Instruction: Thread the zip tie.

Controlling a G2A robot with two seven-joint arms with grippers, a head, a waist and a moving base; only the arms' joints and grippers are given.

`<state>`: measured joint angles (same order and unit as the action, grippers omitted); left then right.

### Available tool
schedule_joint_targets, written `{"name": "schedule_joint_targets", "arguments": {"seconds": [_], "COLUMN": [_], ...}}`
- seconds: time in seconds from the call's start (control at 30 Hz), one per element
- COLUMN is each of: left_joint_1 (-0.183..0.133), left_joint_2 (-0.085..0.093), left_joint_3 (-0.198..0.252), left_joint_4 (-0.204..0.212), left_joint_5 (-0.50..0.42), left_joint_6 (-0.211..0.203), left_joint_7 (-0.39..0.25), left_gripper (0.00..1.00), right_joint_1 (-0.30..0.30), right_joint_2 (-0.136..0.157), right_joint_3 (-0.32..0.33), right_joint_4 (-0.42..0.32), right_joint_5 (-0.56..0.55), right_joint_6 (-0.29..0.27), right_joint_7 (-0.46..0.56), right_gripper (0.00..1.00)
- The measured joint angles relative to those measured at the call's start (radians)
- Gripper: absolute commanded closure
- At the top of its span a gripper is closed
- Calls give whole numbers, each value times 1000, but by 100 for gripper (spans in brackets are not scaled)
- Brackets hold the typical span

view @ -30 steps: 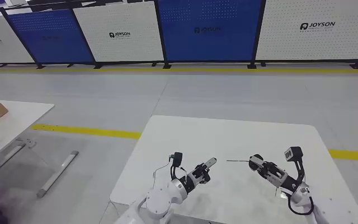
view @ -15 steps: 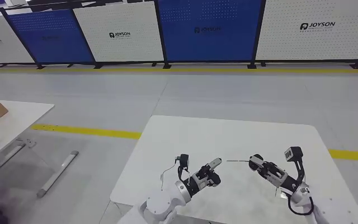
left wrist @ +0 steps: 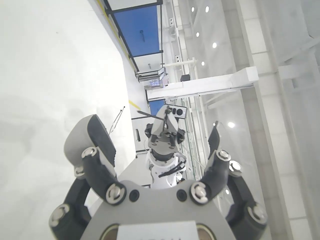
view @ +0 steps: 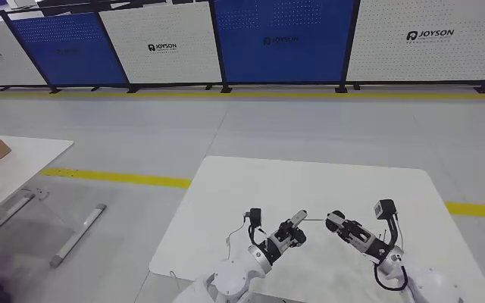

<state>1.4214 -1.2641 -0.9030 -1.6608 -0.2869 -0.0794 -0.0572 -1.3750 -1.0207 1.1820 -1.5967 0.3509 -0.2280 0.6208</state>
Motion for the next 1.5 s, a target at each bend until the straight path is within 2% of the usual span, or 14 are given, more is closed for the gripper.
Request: {"name": "schedule_joint_targets", "arguments": {"seconds": [0.03, 0.07, 0.43, 0.57, 0.63, 0.7, 0.93, 1.03, 1.17, 1.5], "left_joint_1": [-14, -15, -12, -20, -30, -33, -32, -33, -47, -47], "left_joint_2": [-3, -3, -4, -15, -22, -24, -24, -27, -40, -41], "left_joint_3": [9, 10, 11, 23, 31, 36, 35, 36, 61, 63], "left_joint_4": [11, 13, 8, -4, -4, -2, -2, 8, 38, 41], "left_joint_5": [-6, -7, -14, -108, -138, -132, -129, -106, -79, -72], "left_joint_6": [27, 32, 19, 7, 11, 11, 11, -18, -64, -66], "left_joint_7": [2, 2, -1, -16, 4, 21, 21, 53, 118, 123], "left_gripper": [0, 0, 0, 0, 0, 0, 0, 0, 0, 0], "right_joint_1": [0, 0, 0, 0, 0, 0, -3, 1, 12, 11], "right_joint_2": [0, 0, 0, 0, 0, 0, -1, -5, -10, -10], "right_joint_3": [0, 0, 0, 0, 0, 0, -2, -18, -32, -31], "right_joint_4": [0, 0, 0, 0, 0, 0, -3, -5, -1, -1], "right_joint_5": [-1, -1, 0, 0, 0, 0, -8, -37, -56, -55], "right_joint_6": [0, 0, 0, 0, 0, 0, 3, 10, 11, 11], "right_joint_7": [0, 0, 0, 0, 0, 0, -10, -20, -29, -29], "right_gripper": [100, 100, 100, 100, 100, 100, 100, 100, 100, 100]}}
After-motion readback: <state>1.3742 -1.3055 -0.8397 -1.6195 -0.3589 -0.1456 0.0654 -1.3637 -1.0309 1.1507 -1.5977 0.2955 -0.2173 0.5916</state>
